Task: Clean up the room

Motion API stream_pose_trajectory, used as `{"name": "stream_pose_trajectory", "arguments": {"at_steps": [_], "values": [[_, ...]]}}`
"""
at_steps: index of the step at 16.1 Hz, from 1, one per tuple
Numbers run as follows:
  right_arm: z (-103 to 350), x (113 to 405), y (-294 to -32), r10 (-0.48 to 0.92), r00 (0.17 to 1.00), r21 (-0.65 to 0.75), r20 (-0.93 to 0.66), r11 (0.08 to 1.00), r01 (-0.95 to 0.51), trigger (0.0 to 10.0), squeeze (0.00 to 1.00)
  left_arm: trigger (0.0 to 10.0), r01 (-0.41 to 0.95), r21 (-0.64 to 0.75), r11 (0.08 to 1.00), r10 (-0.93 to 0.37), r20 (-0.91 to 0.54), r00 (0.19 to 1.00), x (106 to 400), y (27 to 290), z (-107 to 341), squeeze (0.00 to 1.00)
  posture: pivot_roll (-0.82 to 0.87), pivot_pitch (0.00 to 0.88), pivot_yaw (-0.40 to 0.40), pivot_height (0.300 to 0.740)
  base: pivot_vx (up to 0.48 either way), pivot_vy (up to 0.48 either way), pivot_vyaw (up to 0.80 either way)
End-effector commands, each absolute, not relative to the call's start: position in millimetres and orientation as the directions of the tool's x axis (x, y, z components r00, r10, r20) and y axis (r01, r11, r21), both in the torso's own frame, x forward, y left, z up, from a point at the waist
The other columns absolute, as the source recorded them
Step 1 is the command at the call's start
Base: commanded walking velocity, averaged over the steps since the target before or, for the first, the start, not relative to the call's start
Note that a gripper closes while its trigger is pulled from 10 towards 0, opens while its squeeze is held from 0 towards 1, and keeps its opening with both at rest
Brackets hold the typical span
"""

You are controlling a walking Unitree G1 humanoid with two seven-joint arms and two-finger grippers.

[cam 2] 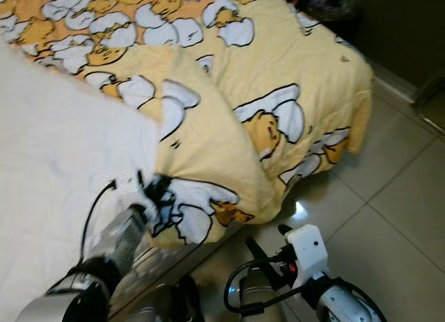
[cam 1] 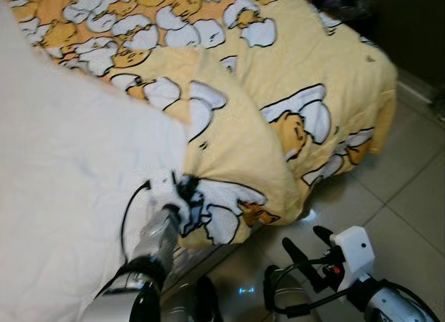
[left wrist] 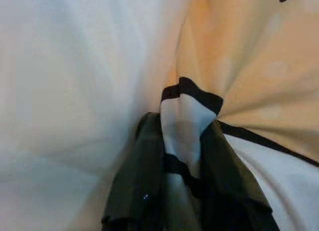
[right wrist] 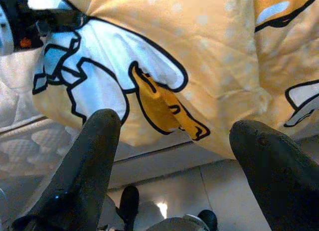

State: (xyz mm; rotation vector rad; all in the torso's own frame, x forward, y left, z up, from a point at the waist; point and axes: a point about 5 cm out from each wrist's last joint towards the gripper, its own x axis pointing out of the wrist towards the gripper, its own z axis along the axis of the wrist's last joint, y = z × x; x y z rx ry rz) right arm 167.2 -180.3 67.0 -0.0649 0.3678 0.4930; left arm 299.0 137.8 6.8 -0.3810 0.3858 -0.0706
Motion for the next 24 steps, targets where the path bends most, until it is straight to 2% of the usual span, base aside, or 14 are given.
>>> {"name": "stream_pose_trajectory", "arguments": {"at_steps": [1, 5, 8, 10, 16, 20, 24], "values": [[62, 166, -179, 0.466, 0.802, 0.043, -0.375, 0.872, -0.487, 10.0, 0.00, 0.0, -0.126, -0.315, 0.941, -0.048, -0.491, 0.870, 270, 159, -23, 0.00, -0.29, 0.172, 0.124, 0.740, 0.000, 0.000, 0.00], [58, 187, -174, 0.478, 0.796, 0.064, -0.372, 0.868, -0.492, 10.0, 0.00, 0.0, -0.239, -0.249, 0.939, 0.087, -0.500, 0.862, 247, 181, -34, 0.00, -0.25, 0.132, 0.096, 0.740, 0.000, 0.000, 0.00], [56, 193, -174, 0.488, 0.791, 0.062, -0.368, 0.862, -0.503, 10.0, 0.00, 0.0, -0.281, -0.232, 0.931, 0.131, -0.508, 0.851, 234, 187, -40, 0.00, -0.22, 0.118, 0.081, 0.740, 0.000, 0.000, 0.00], [54, 202, -172, 0.505, 0.782, 0.063, -0.366, 0.851, -0.521, 10.0, 0.00, 0.0, -0.339, -0.189, 0.922, 0.190, -0.542, 0.819, 206, 197, -53, 0.00, -0.19, 0.110, 0.062, 0.740, 0.000, 0.000, 0.00], [51, 213, -169, 0.537, 0.762, 0.066, -0.363, 0.830, -0.553, 10.0, 0.00, 0.0, -0.431, -0.091, 0.898, 0.299, -0.593, 0.748, 153, 212, -68, 0.00, -0.15, 0.098, 0.038, 0.740, 0.000, 0.000, 0.00], [50, 213, -169, 0.555, 0.744, 0.068, -0.371, 0.816, -0.574, 10.0, 0.00, 0.0, -0.393, -0.059, 0.918, 0.288, -0.582, 0.761, 135, 204, -69, 0.00, -0.14, 0.096, 0.019, 0.740, 0.000, 0.000, 0.00], [49, 214, -168, 0.567, 0.735, 0.069, -0.372, 0.807, -0.587, 10.0, 0.00, 0.0, -0.326, -0.061, 0.943, 0.239, -0.558, 0.795, 132, 188, -66, 0.00, -0.13, 0.094, 0.008, 0.740, 0.000, 0.000, 0.00]]}}
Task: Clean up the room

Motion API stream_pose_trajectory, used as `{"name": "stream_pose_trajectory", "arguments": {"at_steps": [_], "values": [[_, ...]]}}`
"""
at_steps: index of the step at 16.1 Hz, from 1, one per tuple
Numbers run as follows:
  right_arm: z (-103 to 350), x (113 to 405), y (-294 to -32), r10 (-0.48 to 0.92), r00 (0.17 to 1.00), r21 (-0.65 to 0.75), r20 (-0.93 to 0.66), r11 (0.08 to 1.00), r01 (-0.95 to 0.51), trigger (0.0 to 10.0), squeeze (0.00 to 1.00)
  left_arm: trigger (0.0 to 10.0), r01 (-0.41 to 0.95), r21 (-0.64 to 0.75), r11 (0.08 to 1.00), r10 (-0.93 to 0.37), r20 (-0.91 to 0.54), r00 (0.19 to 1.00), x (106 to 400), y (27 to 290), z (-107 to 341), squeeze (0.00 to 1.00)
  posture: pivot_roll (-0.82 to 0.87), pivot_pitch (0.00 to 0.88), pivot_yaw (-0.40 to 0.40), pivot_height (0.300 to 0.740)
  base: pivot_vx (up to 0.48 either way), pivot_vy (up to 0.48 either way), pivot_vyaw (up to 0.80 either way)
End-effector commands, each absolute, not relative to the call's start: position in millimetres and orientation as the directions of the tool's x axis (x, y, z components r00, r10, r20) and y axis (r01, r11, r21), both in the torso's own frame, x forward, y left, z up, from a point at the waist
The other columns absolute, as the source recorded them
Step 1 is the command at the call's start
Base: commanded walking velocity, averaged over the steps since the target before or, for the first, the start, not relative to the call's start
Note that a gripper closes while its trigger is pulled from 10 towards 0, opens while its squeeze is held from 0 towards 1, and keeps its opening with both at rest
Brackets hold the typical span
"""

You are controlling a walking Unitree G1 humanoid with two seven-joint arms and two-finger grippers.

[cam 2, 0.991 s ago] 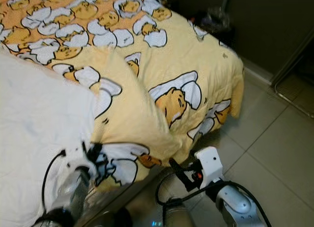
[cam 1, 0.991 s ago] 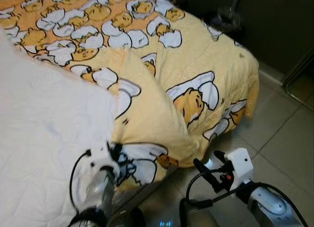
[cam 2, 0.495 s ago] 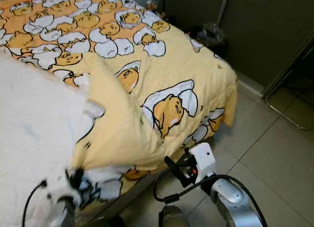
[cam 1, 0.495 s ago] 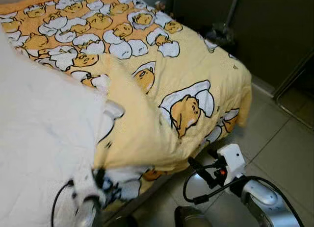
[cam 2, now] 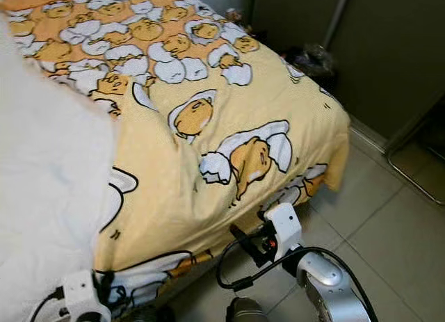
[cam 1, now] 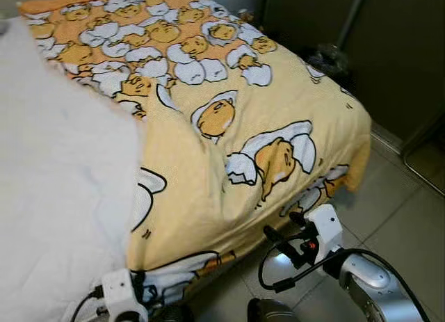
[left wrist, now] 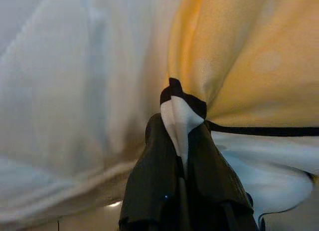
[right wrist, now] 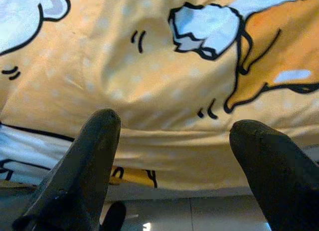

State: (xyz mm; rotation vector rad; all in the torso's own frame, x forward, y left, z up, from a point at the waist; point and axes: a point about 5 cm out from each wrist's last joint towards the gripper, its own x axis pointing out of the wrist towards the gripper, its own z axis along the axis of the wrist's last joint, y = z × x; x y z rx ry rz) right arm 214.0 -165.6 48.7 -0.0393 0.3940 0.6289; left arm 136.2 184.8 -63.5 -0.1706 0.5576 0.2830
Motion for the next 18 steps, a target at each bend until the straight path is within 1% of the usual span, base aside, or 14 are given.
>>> {"name": "stream_pose_trajectory", "arguments": {"at_steps": [1, 3, 6, 10, 13, 14, 17, 18], "values": [[49, 214, -168, 0.571, 0.731, 0.069, -0.374, 0.803, -0.592, 10.0, 0.00, 0.0, -0.315, -0.068, 0.947, 0.227, -0.555, 0.800, 131, 183, -65, 0.00, -0.13, 0.095, 0.005, 0.740, 0.000, 0.000, 0.00], [49, 213, -170, 0.575, 0.726, 0.067, -0.378, 0.799, -0.598, 10.0, 0.00, 0.0, -0.297, -0.082, 0.951, 0.203, -0.558, 0.805, 128, 174, -65, 0.00, -0.14, 0.094, -0.003, 0.740, -0.246, 0.416, 0.00], [49, 213, -172, 0.580, 0.718, 0.065, -0.384, 0.793, -0.606, 10.0, 0.00, 0.0, -0.300, -0.069, 0.951, 0.212, -0.559, 0.801, 127, 170, -65, 0.00, -0.14, 0.094, -0.012, 0.740, -0.274, 0.395, 0.00], [47, 213, -172, 0.579, 0.710, 0.043, -0.401, 0.786, -0.616, 10.0, 0.00, 0.0, -0.267, -0.073, 0.961, 0.186, -0.543, 0.819, 136, 166, -62, 0.00, -0.14, 0.098, -0.019, 0.740, 0.000, 0.000, 0.00], [46, 212, -177, 0.558, 0.728, 0.039, -0.397, 0.803, -0.594, 10.0, 0.00, 0.0, -0.245, -0.075, 0.967, 0.168, -0.540, 0.825, 139, 163, -61, 0.00, -0.15, 0.106, -0.012, 0.740, 0.000, 0.000, 0.76], [45, 211, -179, 0.546, 0.736, 0.044, -0.400, 0.814, -0.579, 10.0, 0.00, 0.0, -0.232, -0.077, 0.970, 0.155, -0.540, 0.827, 140, 160, -60, 0.00, -0.15, 0.110, -0.008, 0.740, 0.000, 0.000, 0.00], [44, 210, -180, 0.545, 0.735, 0.046, -0.403, 0.814, -0.579, 10.0, 0.00, 0.0, -0.215, -0.071, 0.974, 0.141, -0.553, 0.821, 133, 160, -63, 0.00, -0.16, 0.114, -0.007, 0.740, 0.000, 0.000, 0.00], [45, 208, -181, 0.546, 0.732, 0.044, -0.406, 0.812, -0.581, 10.0, 0.00, 0.0, -0.236, -0.070, 0.969, 0.155, -0.575, 0.804, 125, 161, -68, 0.00, -0.17, 0.132, -0.019, 0.740, 0.000, 0.000, 0.00]]}}
